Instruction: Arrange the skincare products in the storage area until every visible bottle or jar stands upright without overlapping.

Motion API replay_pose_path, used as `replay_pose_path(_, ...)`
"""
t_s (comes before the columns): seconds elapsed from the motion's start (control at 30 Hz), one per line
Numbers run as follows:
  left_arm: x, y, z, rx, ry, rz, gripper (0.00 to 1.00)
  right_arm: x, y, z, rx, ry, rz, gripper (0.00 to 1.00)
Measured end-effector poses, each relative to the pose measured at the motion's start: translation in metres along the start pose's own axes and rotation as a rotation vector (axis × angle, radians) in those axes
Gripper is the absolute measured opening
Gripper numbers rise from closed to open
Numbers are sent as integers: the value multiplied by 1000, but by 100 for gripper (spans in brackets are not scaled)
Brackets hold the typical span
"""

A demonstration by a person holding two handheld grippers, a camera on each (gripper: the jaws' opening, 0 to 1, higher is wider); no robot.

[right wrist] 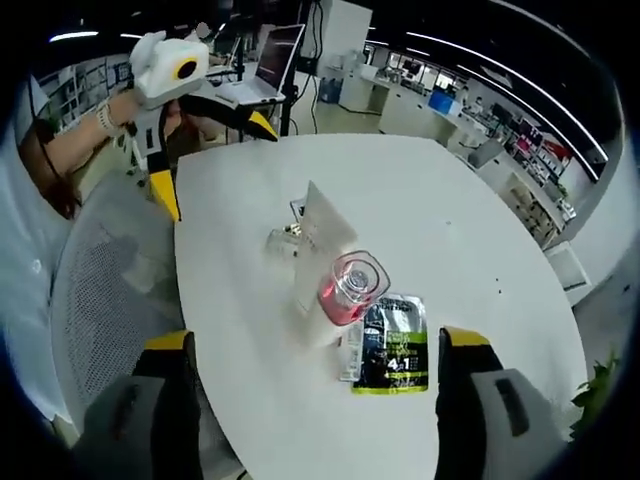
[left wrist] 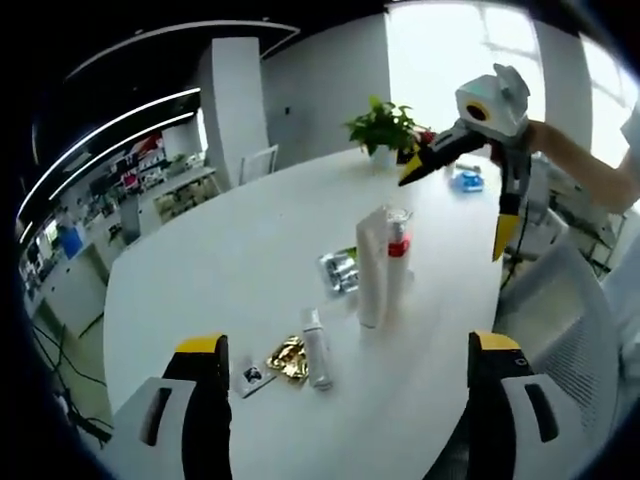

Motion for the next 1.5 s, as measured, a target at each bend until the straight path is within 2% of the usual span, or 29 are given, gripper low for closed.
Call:
replay_pose_path(0.07,-1,1,1,-3,1,1,97,2,0,0,2,2,7,100)
replay_pose_path(0.27,-2,-1,3,7,3,8,97,6,-1,1,0,-4,48,90)
replay_pose_path(0.63,4,0,10,14,21,6,97,9,5,5,-24,-28,92,85)
replay_pose_path(0.9,16,-2,21,39,71,14,97,13,12,8,-37,-45,128,82)
replay_pose_path(1.23,29,-3,40,82,132,26,97,22,17,10,-45,-58,179,72)
replay_pose_path(1.5,42,0,54,104,194,41,88,31,23,12,-50,-41,193,63)
Point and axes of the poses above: the point that each gripper's makers call its tool centre point, and the gripper's own axes: z roughly forward along the fingers, y roughly to its left, x roughly out of its underside, the point moved 2 cm from there along -z, roughly backward along the fingers, and after that the axes turned 2 degrees about -y, right-handed, at the moved point
